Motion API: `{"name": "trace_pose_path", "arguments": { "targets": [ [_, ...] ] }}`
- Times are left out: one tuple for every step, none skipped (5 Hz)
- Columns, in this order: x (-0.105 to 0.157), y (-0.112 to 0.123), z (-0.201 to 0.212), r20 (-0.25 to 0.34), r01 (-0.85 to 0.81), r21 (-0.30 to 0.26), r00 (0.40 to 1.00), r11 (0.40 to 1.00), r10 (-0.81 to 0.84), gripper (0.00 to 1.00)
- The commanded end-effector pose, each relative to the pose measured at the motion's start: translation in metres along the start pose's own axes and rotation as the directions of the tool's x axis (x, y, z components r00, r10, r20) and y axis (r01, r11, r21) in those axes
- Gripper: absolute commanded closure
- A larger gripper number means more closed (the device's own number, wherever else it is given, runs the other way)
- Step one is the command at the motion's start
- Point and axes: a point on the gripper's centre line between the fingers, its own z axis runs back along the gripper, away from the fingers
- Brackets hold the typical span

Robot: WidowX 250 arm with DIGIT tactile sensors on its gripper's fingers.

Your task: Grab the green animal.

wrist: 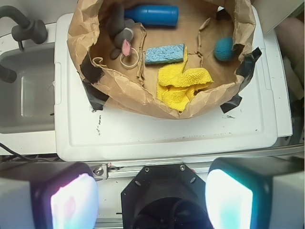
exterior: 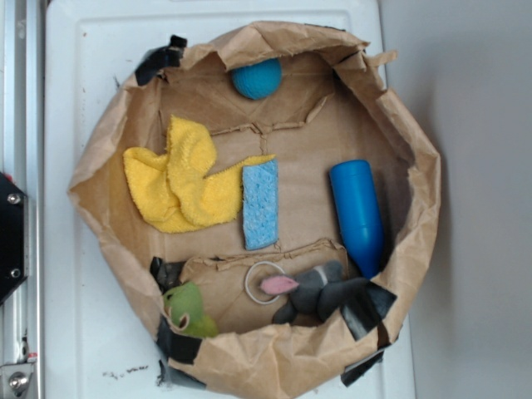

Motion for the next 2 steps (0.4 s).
{"name": "trace_pose_path", "arguments": {
  "targets": [
    [0.000,0.000,0.000,0.000,0.000,0.000,1.000,1.000,0.000,0.00],
    [0.030,-0.014,-0.001,0.000,-0.037,-0.014,0.999,0.999,0.037,0.00]
  ]
}}
